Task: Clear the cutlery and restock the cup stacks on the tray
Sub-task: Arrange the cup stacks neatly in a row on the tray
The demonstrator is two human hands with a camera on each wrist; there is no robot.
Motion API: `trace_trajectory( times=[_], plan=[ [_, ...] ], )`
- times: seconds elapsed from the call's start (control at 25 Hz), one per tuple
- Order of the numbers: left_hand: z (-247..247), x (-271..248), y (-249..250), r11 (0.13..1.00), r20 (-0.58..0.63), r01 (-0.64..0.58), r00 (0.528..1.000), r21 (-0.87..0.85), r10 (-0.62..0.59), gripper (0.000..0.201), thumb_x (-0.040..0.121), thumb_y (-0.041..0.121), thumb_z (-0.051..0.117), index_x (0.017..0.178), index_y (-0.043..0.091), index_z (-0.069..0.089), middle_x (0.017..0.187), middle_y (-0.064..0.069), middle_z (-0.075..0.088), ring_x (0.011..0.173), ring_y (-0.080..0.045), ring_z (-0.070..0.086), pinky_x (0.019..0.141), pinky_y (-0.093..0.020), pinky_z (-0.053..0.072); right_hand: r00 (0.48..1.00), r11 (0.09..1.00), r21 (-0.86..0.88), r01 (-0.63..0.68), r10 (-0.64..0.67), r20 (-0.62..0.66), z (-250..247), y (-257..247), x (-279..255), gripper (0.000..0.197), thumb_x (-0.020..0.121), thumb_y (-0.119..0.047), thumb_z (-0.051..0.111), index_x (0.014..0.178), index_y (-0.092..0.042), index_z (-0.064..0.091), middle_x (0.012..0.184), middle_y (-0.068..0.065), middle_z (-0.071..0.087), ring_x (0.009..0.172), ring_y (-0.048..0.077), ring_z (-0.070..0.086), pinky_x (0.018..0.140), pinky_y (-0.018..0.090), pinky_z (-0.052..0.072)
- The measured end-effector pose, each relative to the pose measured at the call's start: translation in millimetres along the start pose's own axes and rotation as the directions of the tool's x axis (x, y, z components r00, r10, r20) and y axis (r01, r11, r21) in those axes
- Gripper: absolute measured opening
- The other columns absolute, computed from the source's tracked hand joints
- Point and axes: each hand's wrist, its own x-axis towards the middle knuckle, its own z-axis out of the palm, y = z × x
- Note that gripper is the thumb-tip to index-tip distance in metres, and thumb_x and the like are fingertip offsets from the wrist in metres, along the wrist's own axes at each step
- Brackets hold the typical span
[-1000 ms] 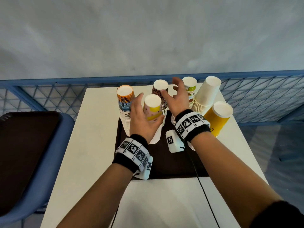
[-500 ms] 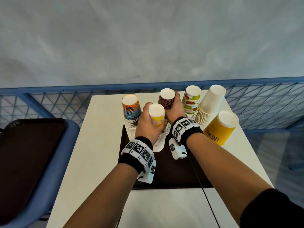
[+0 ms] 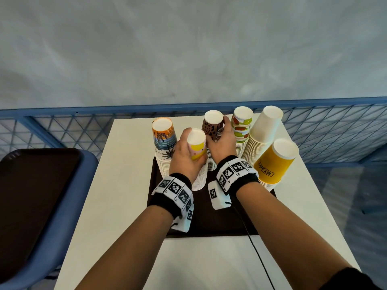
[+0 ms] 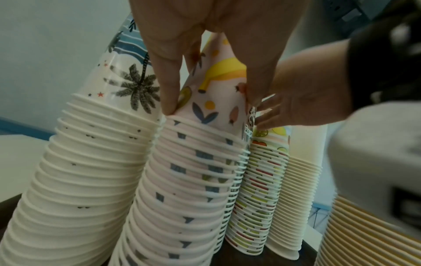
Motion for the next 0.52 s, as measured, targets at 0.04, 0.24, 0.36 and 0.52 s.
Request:
trace_trajectory(
  times=[0.04,0.24,0.36,0.52],
  plan=[
    [0,-1,-2,1.0,0.005,-0.007,1.0,-0.01,0.007,0.077,0.071,0.019,0.076,0.133,0.026,0.032,0.129,-0.011,0.048,0.118,-0.025,0.049,0.101,-0.042,0.045,1.0,1.0,0.022,0.013,-0.012,-0.01,-5,-2,-9,0.07,0.077,-0.006,0.067,0.138,-0.008,0.033,0.14,0.012,0.043,0.132,0.025,0.04,0.111,0.04,0.035],
    [-2,-4,1,0.999,0.013,-0.034,0.999,0.027,0.033,0.075,0.071,0.023,0.076,0.131,0.029,0.032,0.129,-0.01,0.047,0.119,-0.025,0.05,0.098,-0.041,0.048,0.987,0.988,0.006,0.155,-0.155,0.042,-32,7,-64,0.052,0.079,-0.011,0.065,0.127,-0.009,0.045,0.129,0.01,0.051,0.119,0.021,0.049,0.102,0.037,0.045],
    [-19,-15,2,0.978,-0.137,-0.107,0.982,0.181,0.132,0.067,0.072,0.018,0.071,0.13,0.013,0.039,0.129,-0.011,0.045,0.119,-0.025,0.047,0.096,-0.035,0.046,0.978,0.991,-0.05,0.124,-0.113,0.175,-34,24,-77,0.058,0.076,-0.017,0.07,0.128,-0.01,0.045,0.13,0.008,0.05,0.117,0.021,0.051,0.098,0.041,0.047],
    [-56,3,-19,0.994,-0.412,0.11,0.906,0.012,-0.095,0.076,0.066,0.006,0.073,0.131,0.007,0.034,0.133,-0.016,0.039,0.123,-0.032,0.042,0.106,-0.044,0.038,0.918,0.977,-0.149,-0.154,0.197,0.345,-16,43,-81,0.069,0.077,-0.027,0.07,0.136,-0.01,0.037,0.136,0.011,0.047,0.121,0.027,0.049,0.103,0.039,0.042]
  ],
)
